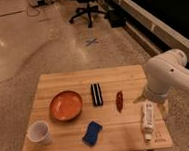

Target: Move the arm in a circular motion

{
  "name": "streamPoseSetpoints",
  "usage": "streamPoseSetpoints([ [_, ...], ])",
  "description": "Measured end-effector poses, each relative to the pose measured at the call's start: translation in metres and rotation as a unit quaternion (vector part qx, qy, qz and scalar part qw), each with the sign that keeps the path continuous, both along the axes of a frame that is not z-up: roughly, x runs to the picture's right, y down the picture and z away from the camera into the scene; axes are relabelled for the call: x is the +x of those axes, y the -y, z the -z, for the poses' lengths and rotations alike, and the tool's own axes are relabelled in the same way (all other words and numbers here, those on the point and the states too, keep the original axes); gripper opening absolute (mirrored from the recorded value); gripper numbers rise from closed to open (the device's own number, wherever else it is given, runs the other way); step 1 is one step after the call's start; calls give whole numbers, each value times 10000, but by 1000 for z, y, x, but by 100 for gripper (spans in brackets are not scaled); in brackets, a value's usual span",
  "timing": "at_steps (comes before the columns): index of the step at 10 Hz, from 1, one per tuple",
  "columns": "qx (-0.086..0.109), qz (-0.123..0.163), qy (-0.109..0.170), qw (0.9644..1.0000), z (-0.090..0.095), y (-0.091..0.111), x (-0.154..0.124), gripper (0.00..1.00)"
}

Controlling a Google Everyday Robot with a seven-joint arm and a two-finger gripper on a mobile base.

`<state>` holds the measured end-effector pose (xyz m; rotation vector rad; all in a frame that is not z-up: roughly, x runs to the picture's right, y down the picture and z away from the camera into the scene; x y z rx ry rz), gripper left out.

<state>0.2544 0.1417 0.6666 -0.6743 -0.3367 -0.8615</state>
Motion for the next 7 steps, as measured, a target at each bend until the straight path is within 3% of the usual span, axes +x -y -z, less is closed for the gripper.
streamPoseSetpoints([
  [1,3,-80,-171,9998,-18,10,9,80],
  [3,-57,-188,-318,9993,-66,38,-3,80],
  [5,-145,-198,-246,9994,-107,65,-35,80],
  [7,-170,-171,-108,9997,-131,88,-67,80],
])
